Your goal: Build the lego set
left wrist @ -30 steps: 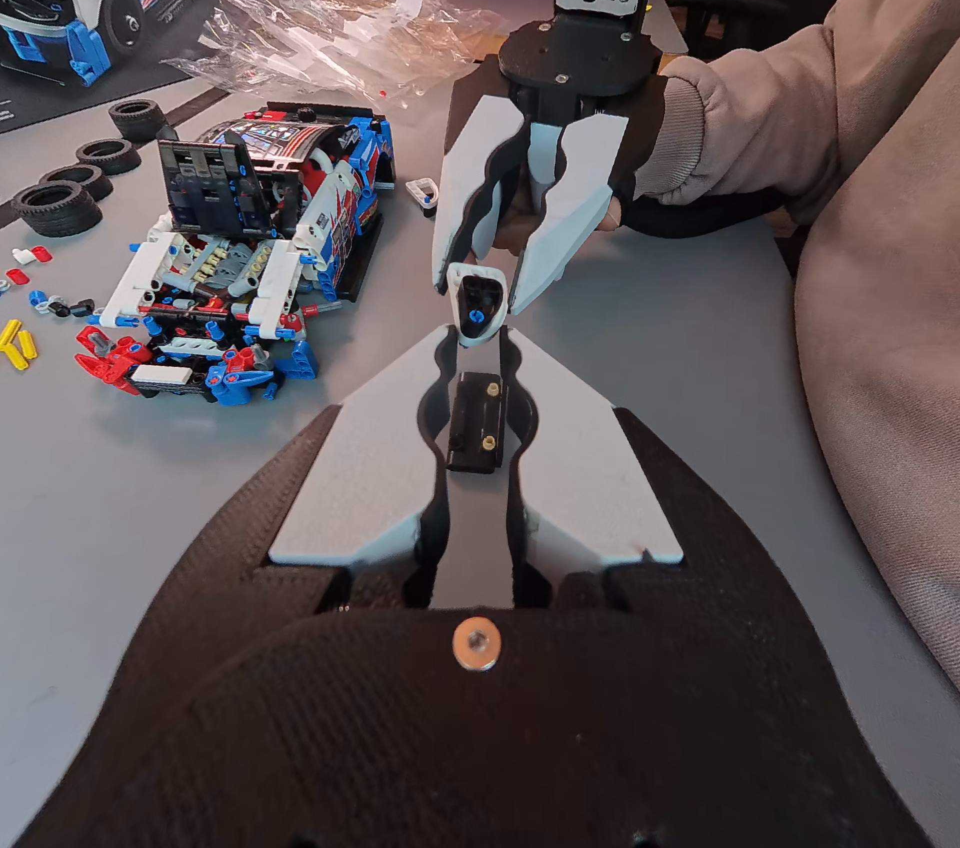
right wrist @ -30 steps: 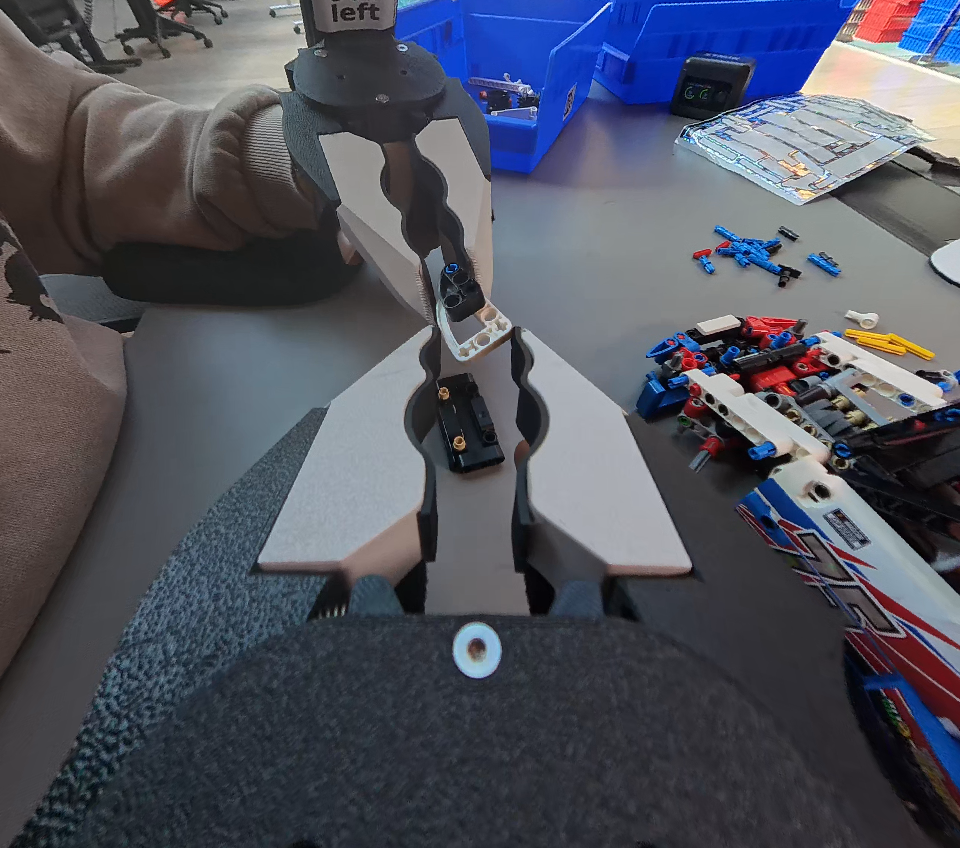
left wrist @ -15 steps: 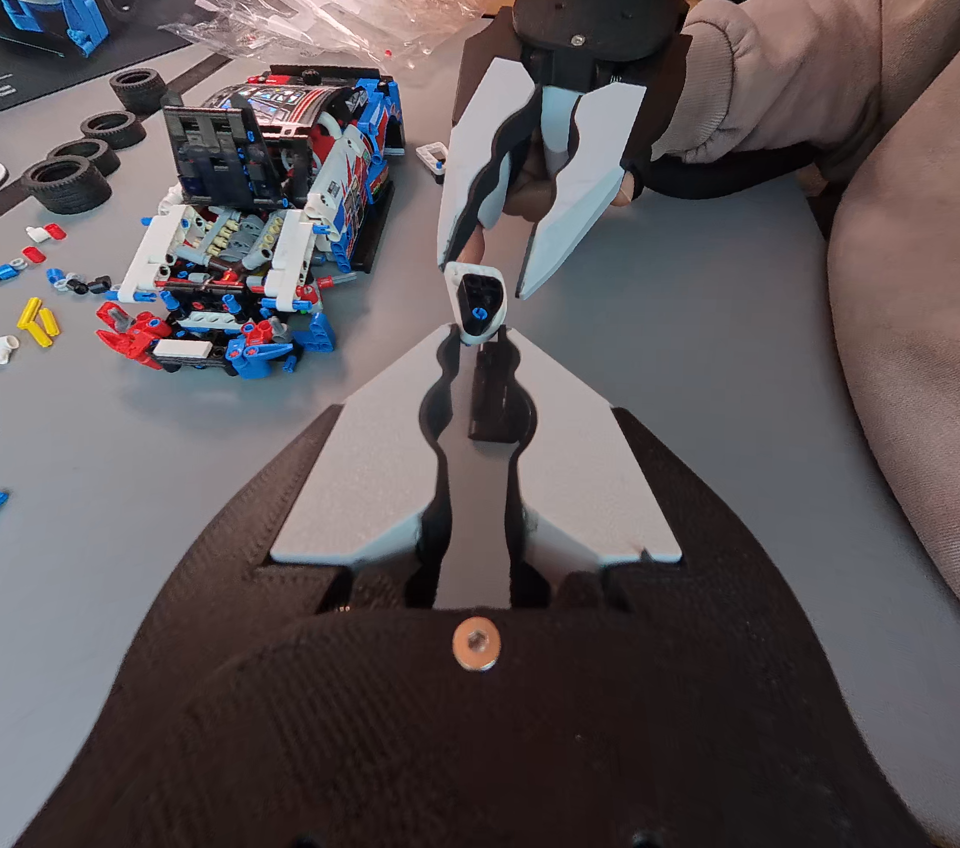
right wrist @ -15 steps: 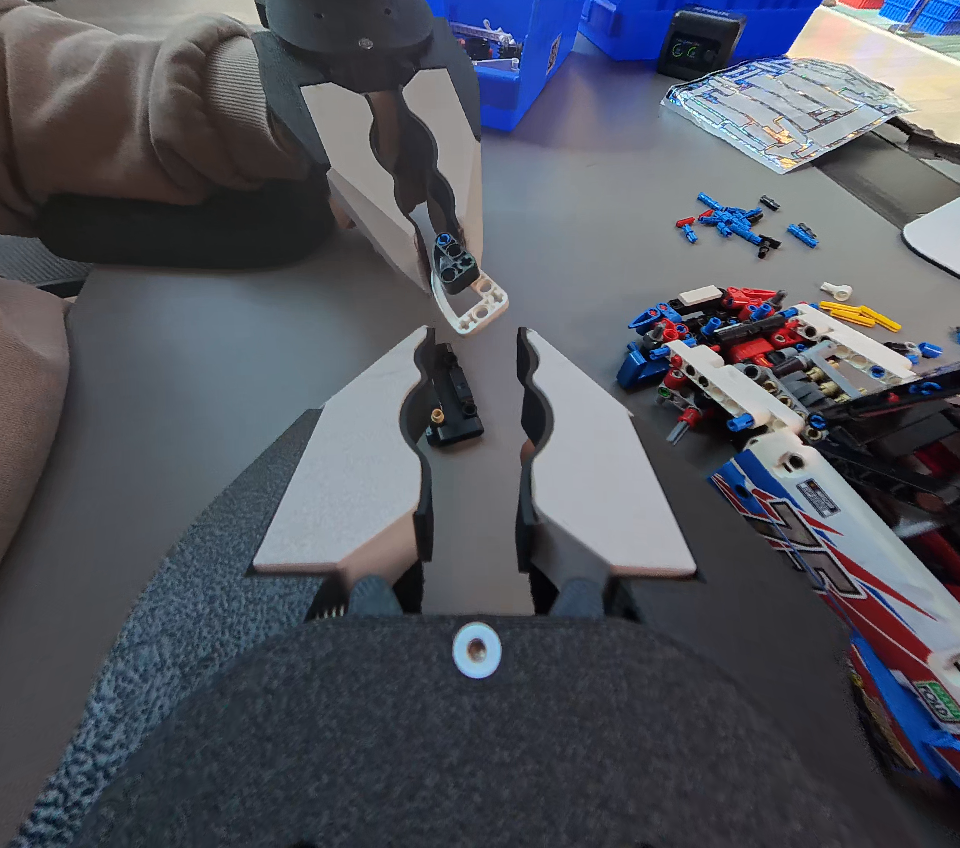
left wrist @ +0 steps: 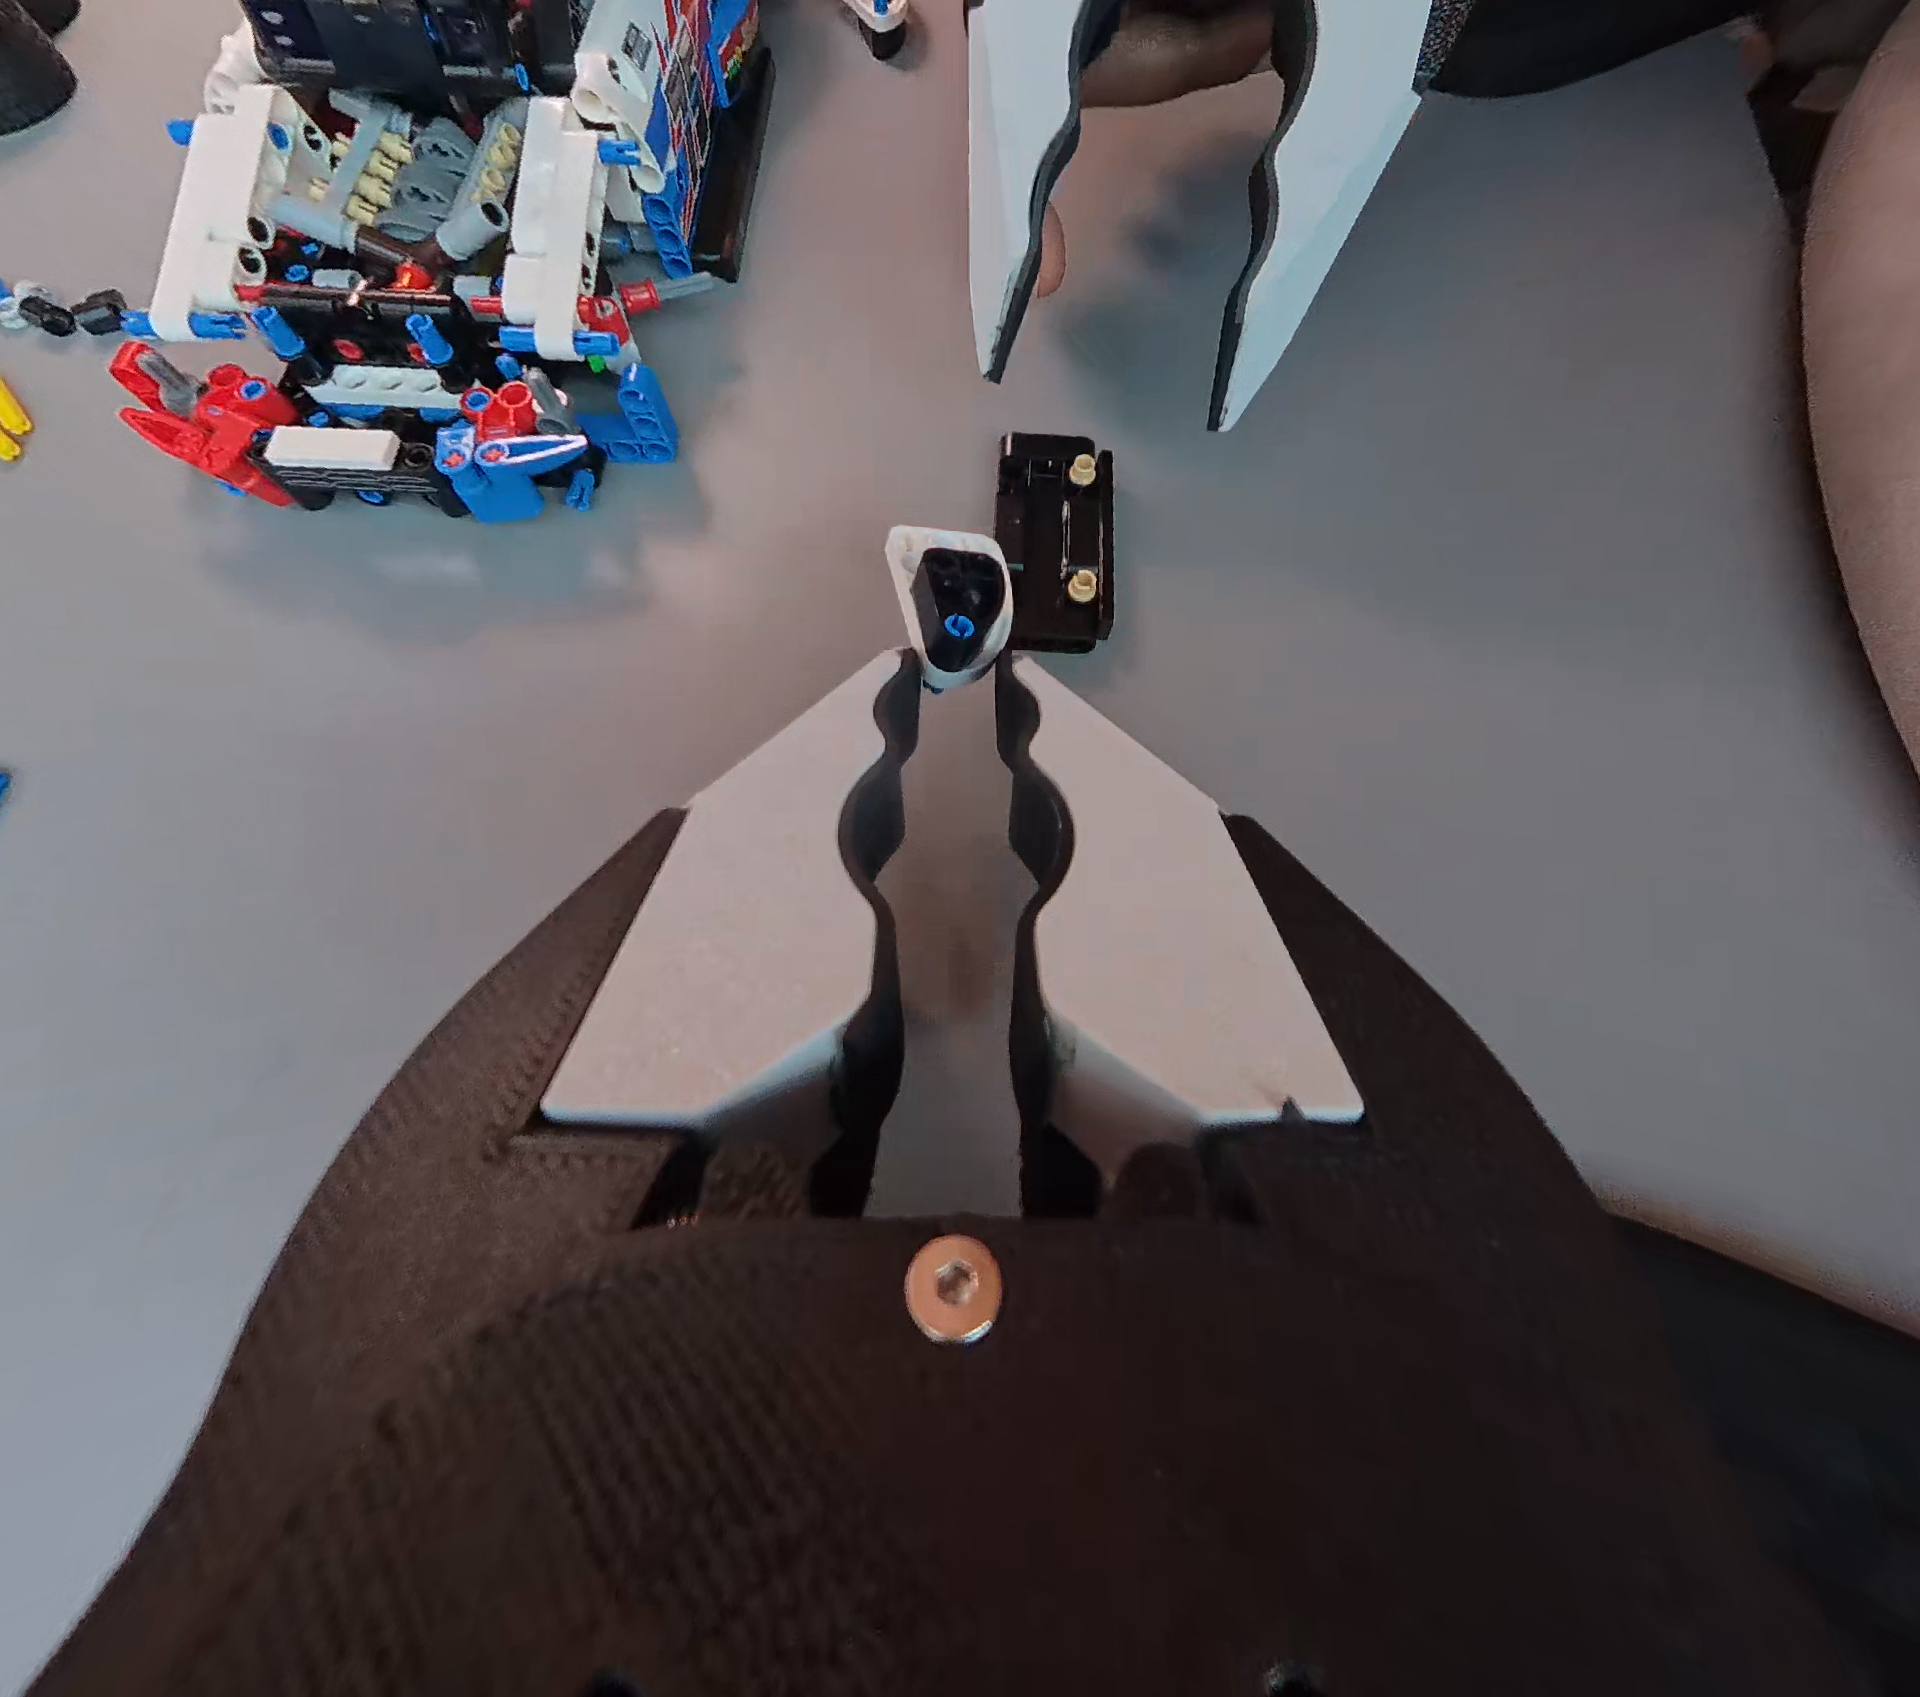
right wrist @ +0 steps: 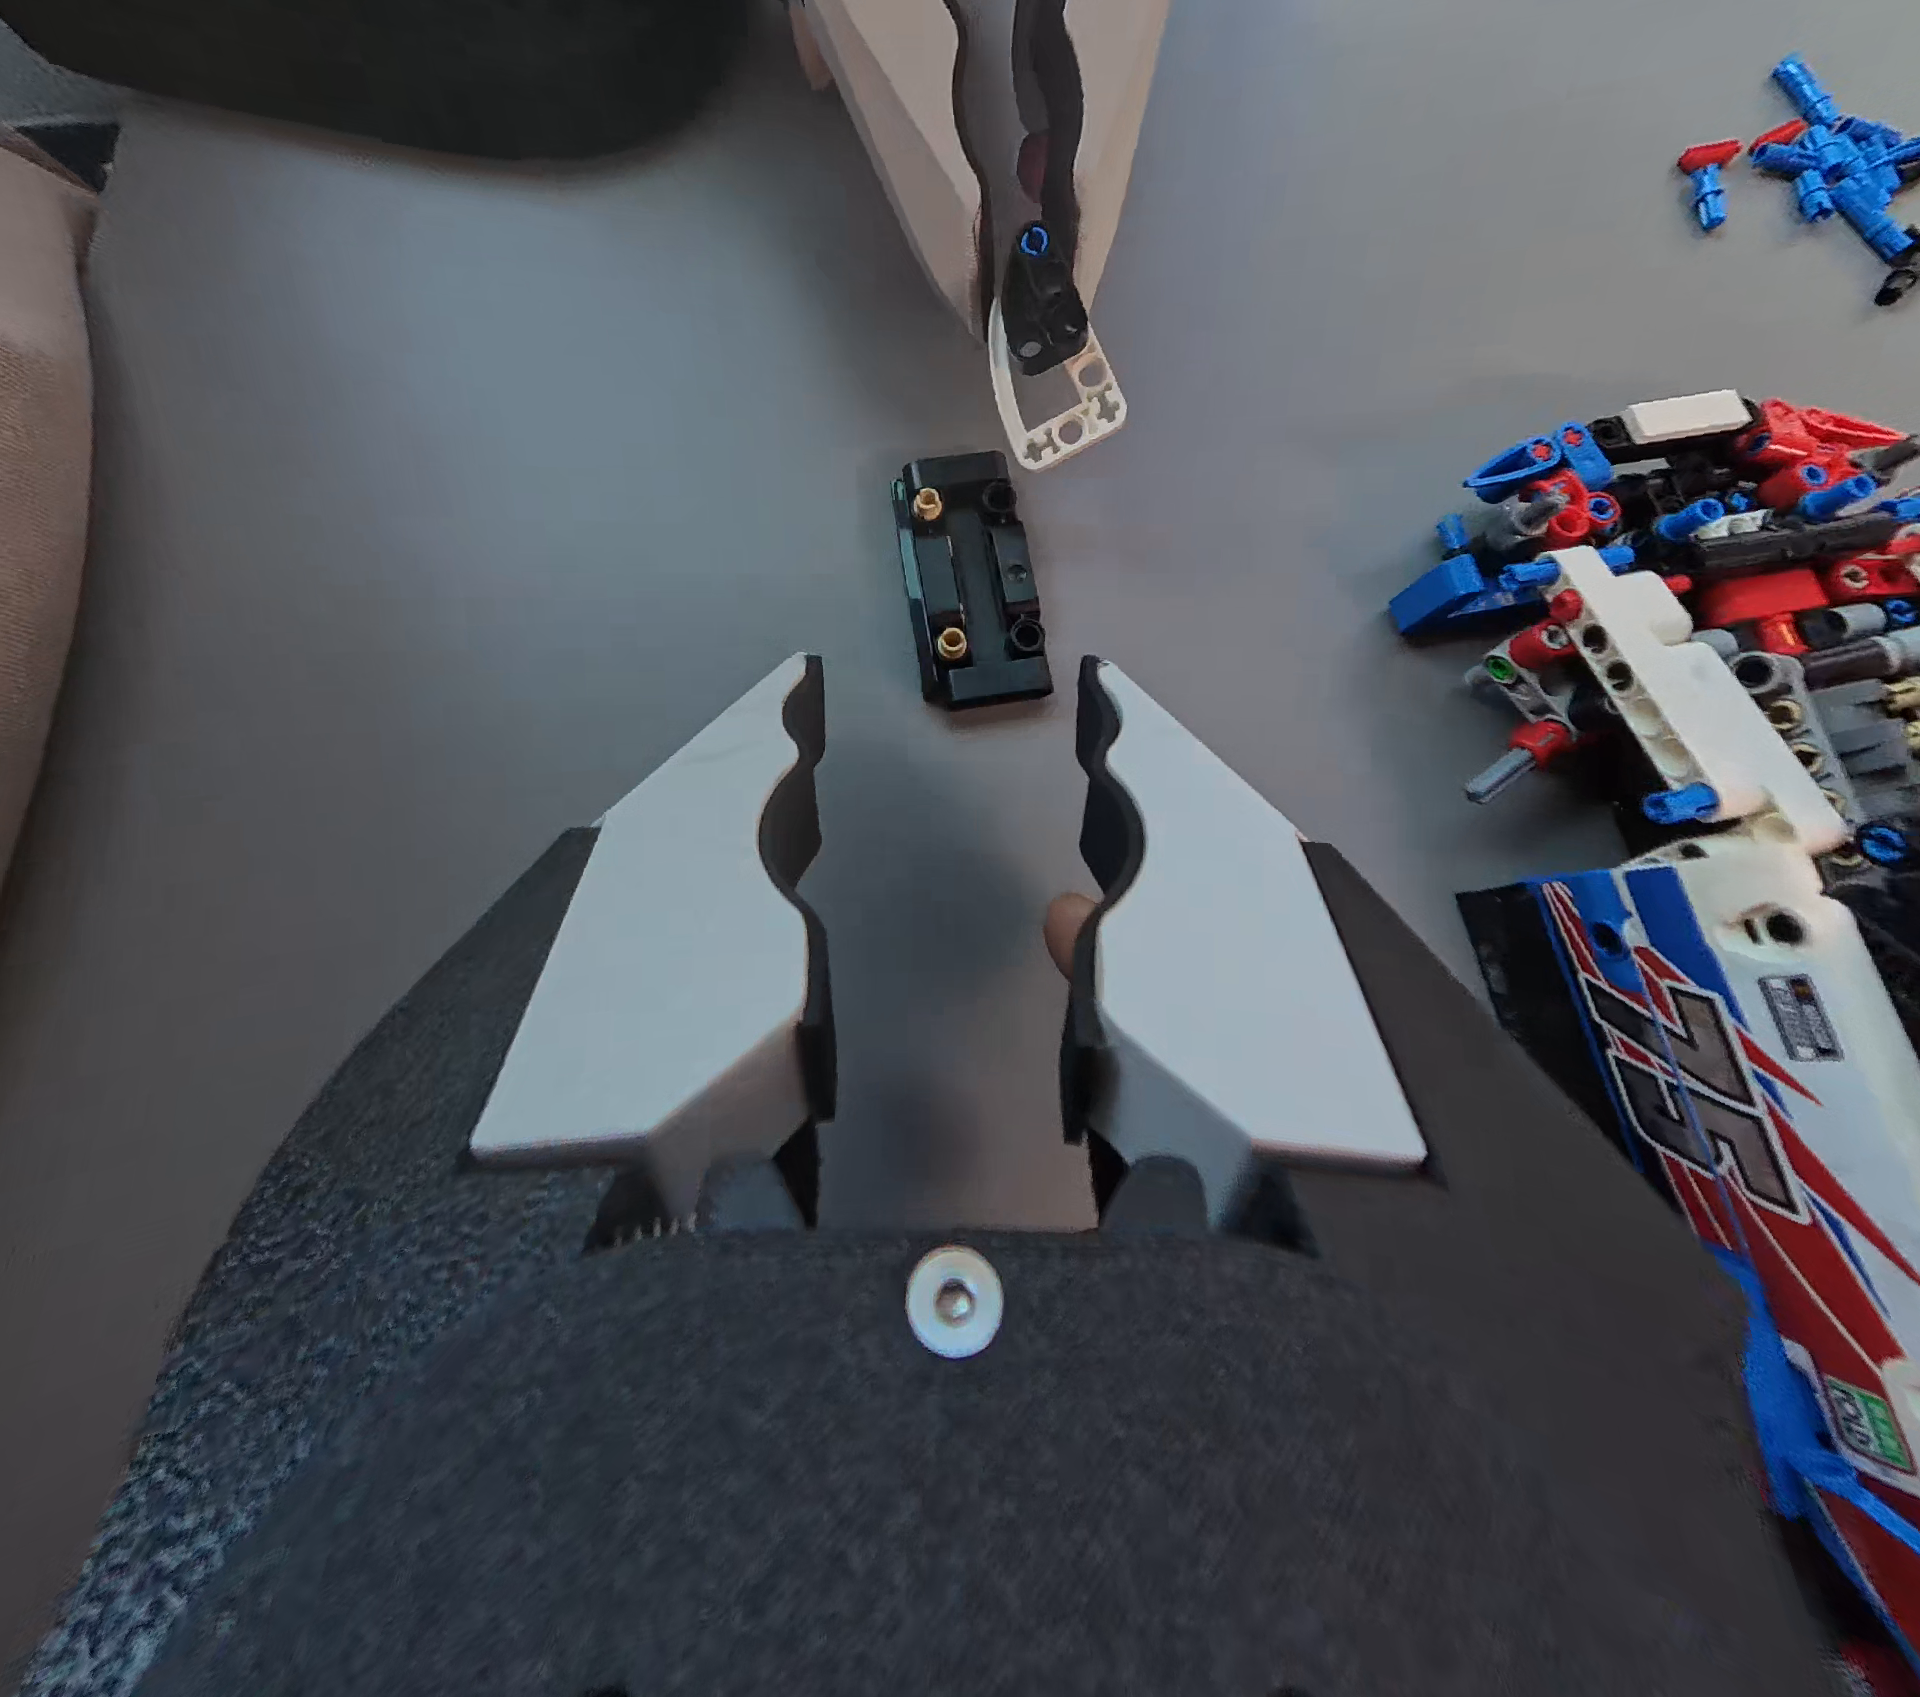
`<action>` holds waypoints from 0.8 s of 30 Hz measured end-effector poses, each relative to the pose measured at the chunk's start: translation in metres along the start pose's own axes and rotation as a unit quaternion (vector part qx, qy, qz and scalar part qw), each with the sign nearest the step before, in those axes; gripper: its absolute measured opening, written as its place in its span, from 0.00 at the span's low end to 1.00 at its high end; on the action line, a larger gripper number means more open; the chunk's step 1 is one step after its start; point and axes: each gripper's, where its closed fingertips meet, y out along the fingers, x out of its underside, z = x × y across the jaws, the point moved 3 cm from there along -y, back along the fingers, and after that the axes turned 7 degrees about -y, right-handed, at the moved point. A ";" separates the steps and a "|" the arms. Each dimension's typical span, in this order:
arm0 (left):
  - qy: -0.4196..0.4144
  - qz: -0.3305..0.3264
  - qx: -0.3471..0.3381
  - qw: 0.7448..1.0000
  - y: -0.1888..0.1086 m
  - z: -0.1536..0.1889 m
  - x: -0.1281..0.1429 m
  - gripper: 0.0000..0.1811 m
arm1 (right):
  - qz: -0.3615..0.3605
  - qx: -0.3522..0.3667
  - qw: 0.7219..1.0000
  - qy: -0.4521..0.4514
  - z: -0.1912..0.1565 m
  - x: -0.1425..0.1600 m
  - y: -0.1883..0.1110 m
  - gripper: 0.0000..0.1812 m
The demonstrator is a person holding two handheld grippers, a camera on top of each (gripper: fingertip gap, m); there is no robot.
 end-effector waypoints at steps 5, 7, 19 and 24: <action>-0.001 -0.018 0.005 1.000 0.003 0.001 0.006 0.06 | -0.045 -0.016 0.998 -0.026 0.003 0.000 0.010 0.25; 0.000 -0.021 0.005 1.000 0.003 0.001 0.007 0.06 | -0.065 -0.027 0.997 -0.039 0.005 0.000 0.015 0.24; 0.007 -0.032 0.003 0.999 0.002 0.002 0.011 0.06 | -0.080 -0.071 0.992 -0.074 0.004 0.004 0.016 0.13; 0.015 -0.034 0.021 0.999 0.006 0.010 0.010 0.06 | -0.001 -0.070 0.996 -0.061 0.007 -0.007 -0.004 0.13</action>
